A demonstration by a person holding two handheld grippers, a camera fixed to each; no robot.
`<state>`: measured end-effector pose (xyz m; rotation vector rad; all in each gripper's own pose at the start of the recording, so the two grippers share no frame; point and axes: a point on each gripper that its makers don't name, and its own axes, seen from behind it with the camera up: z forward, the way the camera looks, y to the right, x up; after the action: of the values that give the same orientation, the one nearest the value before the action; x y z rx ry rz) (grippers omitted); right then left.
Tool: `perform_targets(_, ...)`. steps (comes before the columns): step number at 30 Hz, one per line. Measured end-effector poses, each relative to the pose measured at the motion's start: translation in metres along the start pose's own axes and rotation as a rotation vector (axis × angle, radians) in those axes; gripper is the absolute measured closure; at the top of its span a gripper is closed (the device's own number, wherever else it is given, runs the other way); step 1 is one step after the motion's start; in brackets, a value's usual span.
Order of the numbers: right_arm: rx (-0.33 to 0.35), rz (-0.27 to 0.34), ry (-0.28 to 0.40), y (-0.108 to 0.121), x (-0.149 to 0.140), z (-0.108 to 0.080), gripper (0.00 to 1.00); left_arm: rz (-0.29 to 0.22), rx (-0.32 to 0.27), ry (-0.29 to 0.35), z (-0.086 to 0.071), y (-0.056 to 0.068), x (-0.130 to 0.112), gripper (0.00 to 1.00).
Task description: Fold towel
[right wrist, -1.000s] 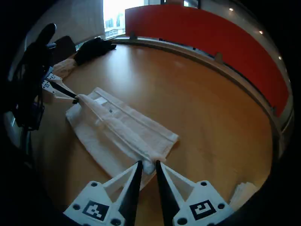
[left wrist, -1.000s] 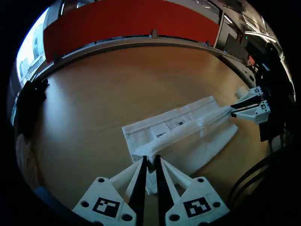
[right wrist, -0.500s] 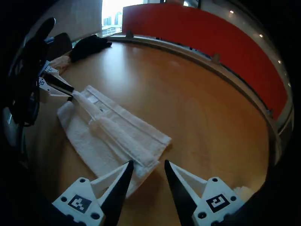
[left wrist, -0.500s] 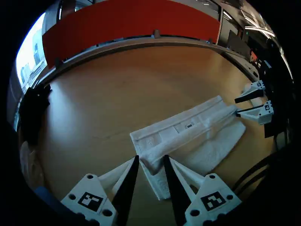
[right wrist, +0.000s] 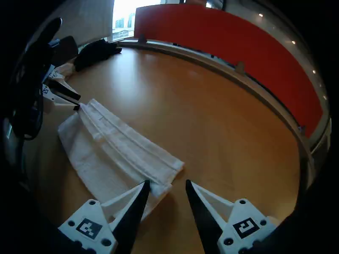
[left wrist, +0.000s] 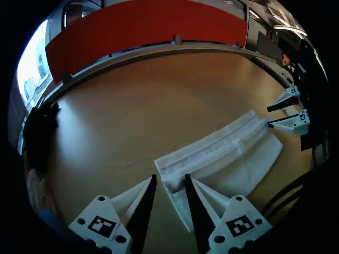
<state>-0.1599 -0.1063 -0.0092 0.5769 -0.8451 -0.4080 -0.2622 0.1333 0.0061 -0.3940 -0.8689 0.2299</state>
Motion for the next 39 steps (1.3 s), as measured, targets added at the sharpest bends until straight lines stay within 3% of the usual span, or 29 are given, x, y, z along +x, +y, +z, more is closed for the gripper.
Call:
perform_targets(9,-0.023,0.004,0.025,0.013,0.016,0.0,0.35,-0.01,0.015,0.025,-0.007,-0.01,0.014,0.52)
perform_targets(23,-0.045,-0.002,0.043,0.023,0.024,-0.006,0.35,-0.053,0.03,0.036,-0.017,-0.02,0.015,0.52)
perform_targets(27,-0.05,-0.003,0.053,0.023,0.027,-0.008,0.32,-0.069,0.02,0.035,-0.021,-0.019,0.014,0.34)
perform_targets(29,-0.051,-0.002,0.058,0.022,0.029,-0.01,0.18,-0.074,0.018,0.038,-0.023,-0.019,0.014,0.3)
perform_targets(31,-0.049,0.003,0.061,0.02,0.029,-0.011,0.02,-0.078,0.019,0.037,-0.024,-0.018,0.012,0.15)
perform_targets(33,-0.046,0.009,0.064,0.018,0.028,-0.013,0.0,-0.08,0.019,0.035,-0.024,-0.018,0.011,0.05)
perform_targets(39,-0.036,0.027,0.065,0.011,0.022,-0.018,0.0,-0.084,0.008,0.033,-0.026,-0.012,0.006,0.04)
